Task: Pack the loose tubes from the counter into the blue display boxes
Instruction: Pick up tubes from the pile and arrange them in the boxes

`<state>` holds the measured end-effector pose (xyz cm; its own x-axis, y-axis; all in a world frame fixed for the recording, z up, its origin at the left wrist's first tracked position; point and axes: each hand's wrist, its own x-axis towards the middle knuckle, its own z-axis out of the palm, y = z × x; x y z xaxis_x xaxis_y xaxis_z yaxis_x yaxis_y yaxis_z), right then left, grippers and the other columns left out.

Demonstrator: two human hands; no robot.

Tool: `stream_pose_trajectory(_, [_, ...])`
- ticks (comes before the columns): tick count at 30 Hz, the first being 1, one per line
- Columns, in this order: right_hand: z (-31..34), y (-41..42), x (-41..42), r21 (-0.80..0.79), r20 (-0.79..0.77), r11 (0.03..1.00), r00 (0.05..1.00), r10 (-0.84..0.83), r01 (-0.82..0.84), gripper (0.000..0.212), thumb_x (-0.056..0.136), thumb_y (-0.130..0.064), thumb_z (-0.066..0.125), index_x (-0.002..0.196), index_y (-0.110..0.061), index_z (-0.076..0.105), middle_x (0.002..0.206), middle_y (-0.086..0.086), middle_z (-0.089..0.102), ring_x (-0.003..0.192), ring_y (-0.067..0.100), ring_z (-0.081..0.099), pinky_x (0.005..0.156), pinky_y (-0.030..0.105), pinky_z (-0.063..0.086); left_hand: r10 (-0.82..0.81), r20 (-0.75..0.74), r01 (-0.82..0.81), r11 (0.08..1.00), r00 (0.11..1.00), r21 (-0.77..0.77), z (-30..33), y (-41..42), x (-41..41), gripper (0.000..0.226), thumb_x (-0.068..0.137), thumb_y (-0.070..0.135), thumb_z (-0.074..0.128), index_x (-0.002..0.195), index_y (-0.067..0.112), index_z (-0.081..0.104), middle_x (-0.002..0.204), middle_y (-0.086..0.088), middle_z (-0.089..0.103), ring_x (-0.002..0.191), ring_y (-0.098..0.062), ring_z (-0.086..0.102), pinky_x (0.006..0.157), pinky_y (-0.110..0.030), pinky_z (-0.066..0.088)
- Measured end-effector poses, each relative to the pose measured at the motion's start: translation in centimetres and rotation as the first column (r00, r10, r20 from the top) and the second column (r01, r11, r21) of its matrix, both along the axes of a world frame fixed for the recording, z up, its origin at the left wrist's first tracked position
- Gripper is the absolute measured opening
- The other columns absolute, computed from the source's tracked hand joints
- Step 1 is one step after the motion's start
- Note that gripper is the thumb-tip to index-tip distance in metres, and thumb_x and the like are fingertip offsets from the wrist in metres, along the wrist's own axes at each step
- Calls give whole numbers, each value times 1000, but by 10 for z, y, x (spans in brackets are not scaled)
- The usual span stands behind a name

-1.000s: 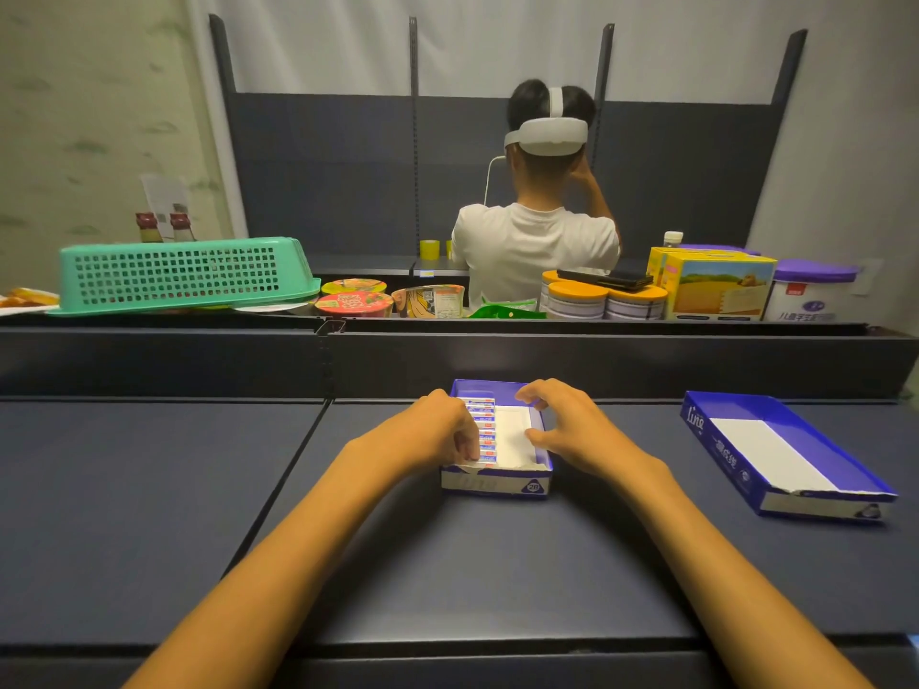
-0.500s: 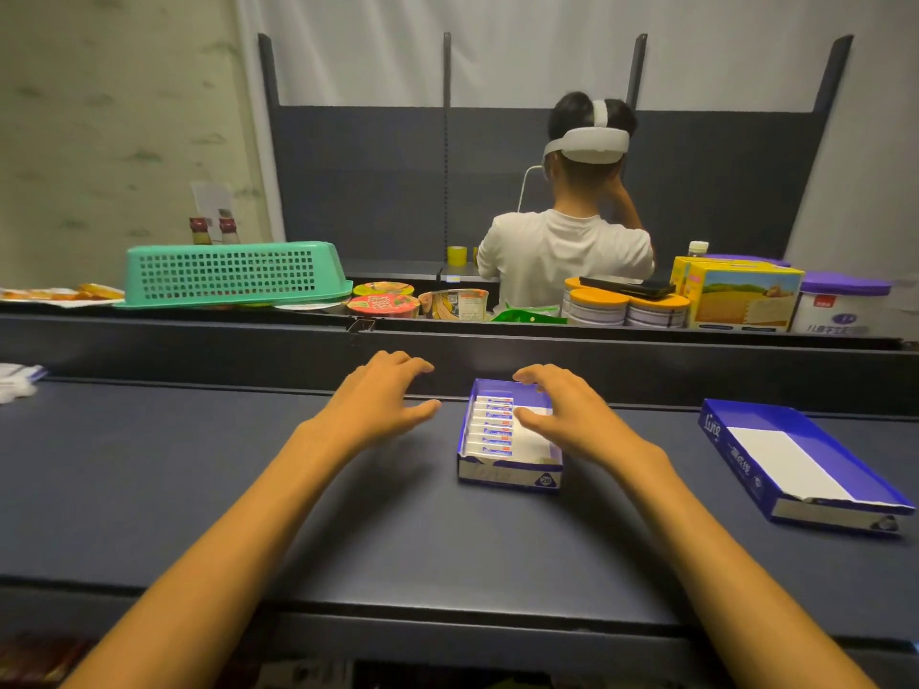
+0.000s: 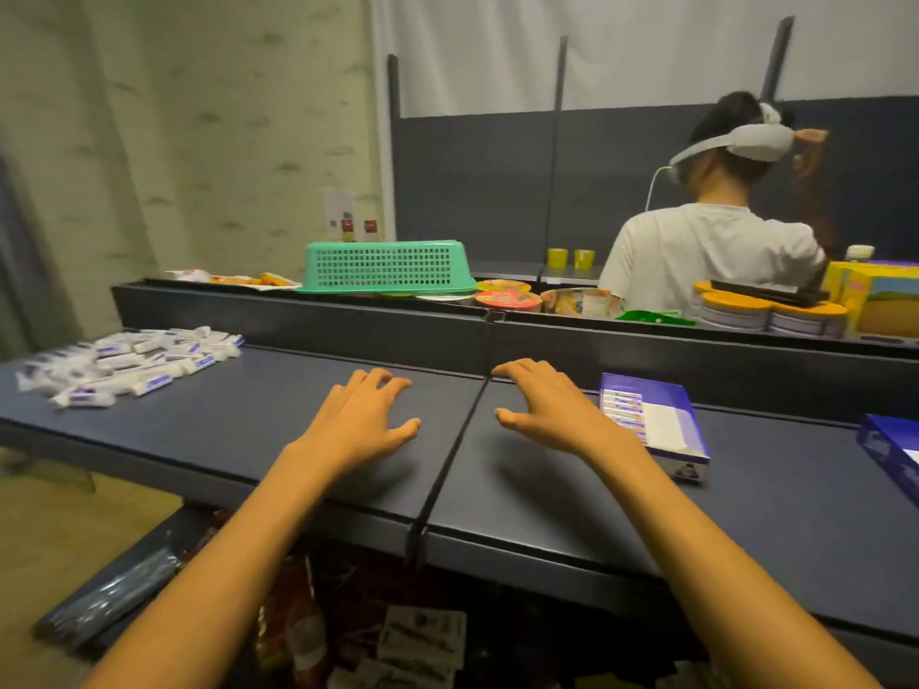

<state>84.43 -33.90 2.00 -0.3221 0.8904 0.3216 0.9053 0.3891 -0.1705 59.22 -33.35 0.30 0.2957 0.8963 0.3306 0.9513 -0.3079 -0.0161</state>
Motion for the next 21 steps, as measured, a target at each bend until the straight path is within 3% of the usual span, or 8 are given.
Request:
stream_pose_trajectory(13, [-15,-1,-287,-20,17,981,981,195,-195,58,92,-38,59,143,-22,38,149,2,38,135,23,35,108,40,32,182,24,-181,982,983,-49,-3,-60,-283,63,92,58,46,146,29,32,147,-2,35,133,-22,35,105,-42,35])
stream_pose_trajectory(21, [-7,27,-403,-37,25,975,975,219,-218,58,91,-39,61,142,-24,38,149,1,38,134,22,37,108,41,36,269,74,-267,963,960,-46,-5,-56,-403,64,90,58,47,146,30,33,147,-1,37,133,-22,35,105,-43,35])
